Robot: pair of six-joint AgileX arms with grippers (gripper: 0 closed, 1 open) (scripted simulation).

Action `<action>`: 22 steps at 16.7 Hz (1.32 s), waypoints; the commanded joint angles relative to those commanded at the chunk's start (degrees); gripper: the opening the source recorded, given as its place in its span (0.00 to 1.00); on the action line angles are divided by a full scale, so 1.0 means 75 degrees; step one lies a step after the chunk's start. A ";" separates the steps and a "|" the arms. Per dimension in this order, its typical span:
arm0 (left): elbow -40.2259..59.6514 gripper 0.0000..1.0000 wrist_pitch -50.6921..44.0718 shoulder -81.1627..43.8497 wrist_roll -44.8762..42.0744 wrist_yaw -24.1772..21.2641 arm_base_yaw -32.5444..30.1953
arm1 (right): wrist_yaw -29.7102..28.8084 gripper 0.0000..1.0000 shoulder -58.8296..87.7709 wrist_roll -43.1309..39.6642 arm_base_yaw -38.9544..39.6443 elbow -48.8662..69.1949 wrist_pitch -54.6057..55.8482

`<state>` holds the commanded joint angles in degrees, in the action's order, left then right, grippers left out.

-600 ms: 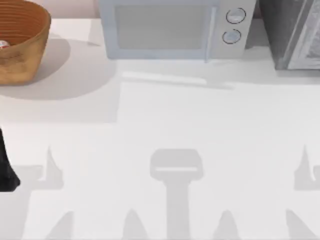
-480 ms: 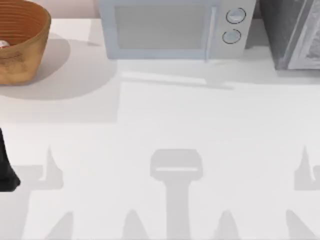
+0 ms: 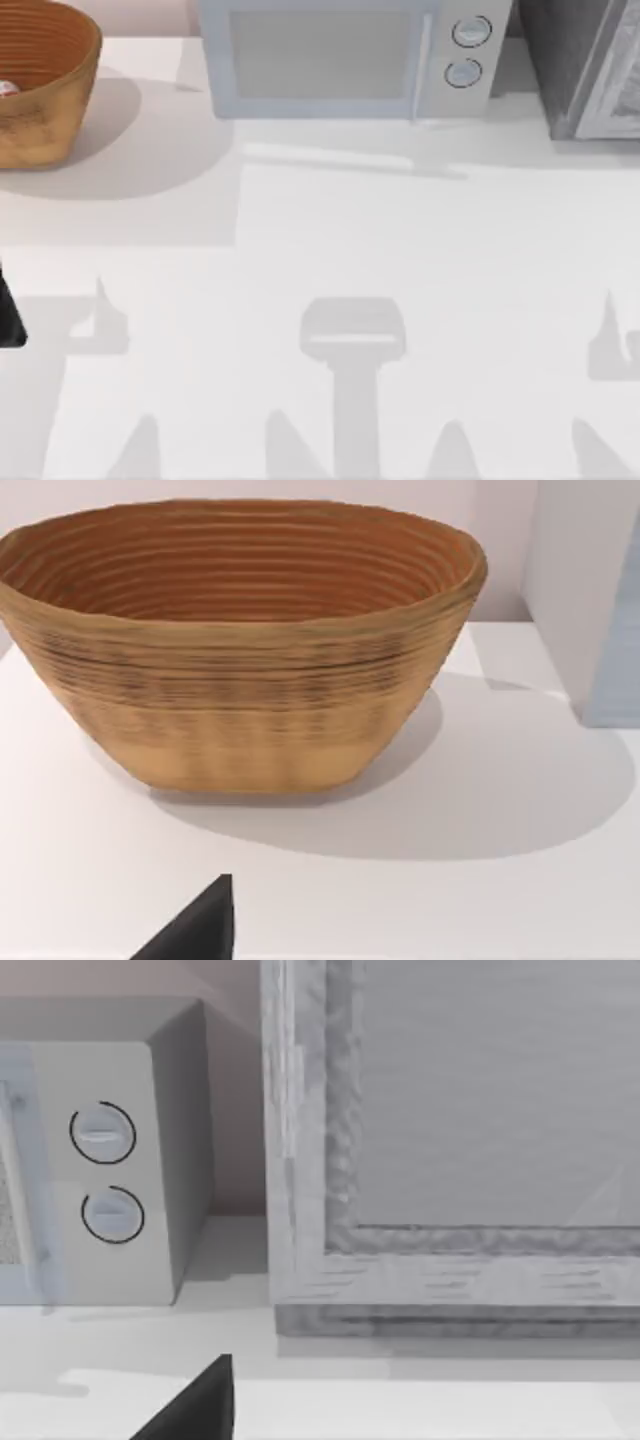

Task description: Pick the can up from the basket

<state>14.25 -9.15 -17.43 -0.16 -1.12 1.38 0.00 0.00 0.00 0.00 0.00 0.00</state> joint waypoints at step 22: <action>1.4552 1.00 -0.6906 -1.4739 -0.1121 -0.1065 0.1137 | 0.0000 1.00 0.0000 0.0000 0.0000 0.0000 0.0000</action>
<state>123.39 -60.94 -127.96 -8.57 -9.11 9.91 0.00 0.00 0.00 0.00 0.00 0.00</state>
